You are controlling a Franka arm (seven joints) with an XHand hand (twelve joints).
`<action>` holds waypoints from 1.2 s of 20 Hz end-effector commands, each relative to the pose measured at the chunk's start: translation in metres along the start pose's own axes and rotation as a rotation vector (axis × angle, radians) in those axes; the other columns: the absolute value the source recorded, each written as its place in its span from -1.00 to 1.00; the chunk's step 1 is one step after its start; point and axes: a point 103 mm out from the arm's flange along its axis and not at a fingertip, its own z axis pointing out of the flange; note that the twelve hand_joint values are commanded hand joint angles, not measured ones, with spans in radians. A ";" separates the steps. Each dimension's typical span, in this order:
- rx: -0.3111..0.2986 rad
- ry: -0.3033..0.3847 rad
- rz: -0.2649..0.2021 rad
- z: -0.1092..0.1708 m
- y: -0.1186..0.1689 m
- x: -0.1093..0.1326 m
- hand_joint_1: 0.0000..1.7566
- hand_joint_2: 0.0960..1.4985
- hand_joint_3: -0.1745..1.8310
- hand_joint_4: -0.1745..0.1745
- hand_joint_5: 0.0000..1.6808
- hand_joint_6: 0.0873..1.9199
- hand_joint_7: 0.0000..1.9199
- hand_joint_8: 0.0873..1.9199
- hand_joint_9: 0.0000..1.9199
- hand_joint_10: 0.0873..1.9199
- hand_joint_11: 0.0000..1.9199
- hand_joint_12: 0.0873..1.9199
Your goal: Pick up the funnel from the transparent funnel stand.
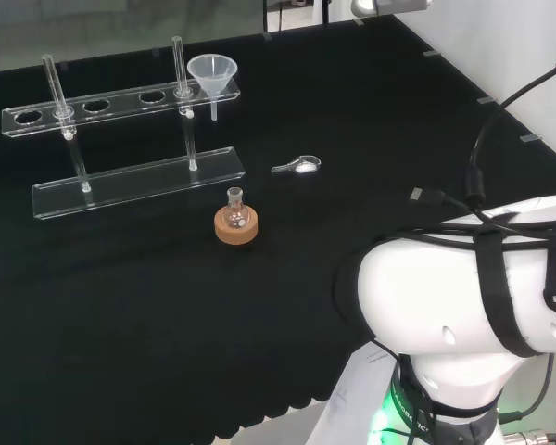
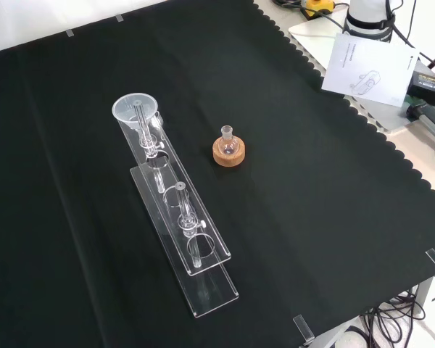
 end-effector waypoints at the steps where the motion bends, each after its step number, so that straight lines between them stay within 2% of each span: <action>1: -0.008 -0.006 0.000 0.000 0.000 0.000 -0.90 0.44 -0.41 0.08 -0.85 -1.00 -1.00 -0.84 -0.97 -0.33 -0.96 0.38; 4: -0.008 -0.005 0.004 0.000 0.000 0.000 -0.99 0.52 -0.41 0.16 -0.84 -1.00 -1.00 -0.86 -0.97 -0.38 -1.00 0.35; 12: 0.009 -0.014 0.017 0.007 0.009 -0.002 -1.00 0.54 -0.41 0.16 -0.83 -1.00 -1.00 -0.86 -0.97 -0.39 -1.00 0.35; 24: 0.082 -0.034 0.082 0.036 0.058 -0.011 -1.00 0.55 -0.44 0.13 -0.81 -1.00 -1.00 -0.84 -0.95 -0.41 -1.00 0.34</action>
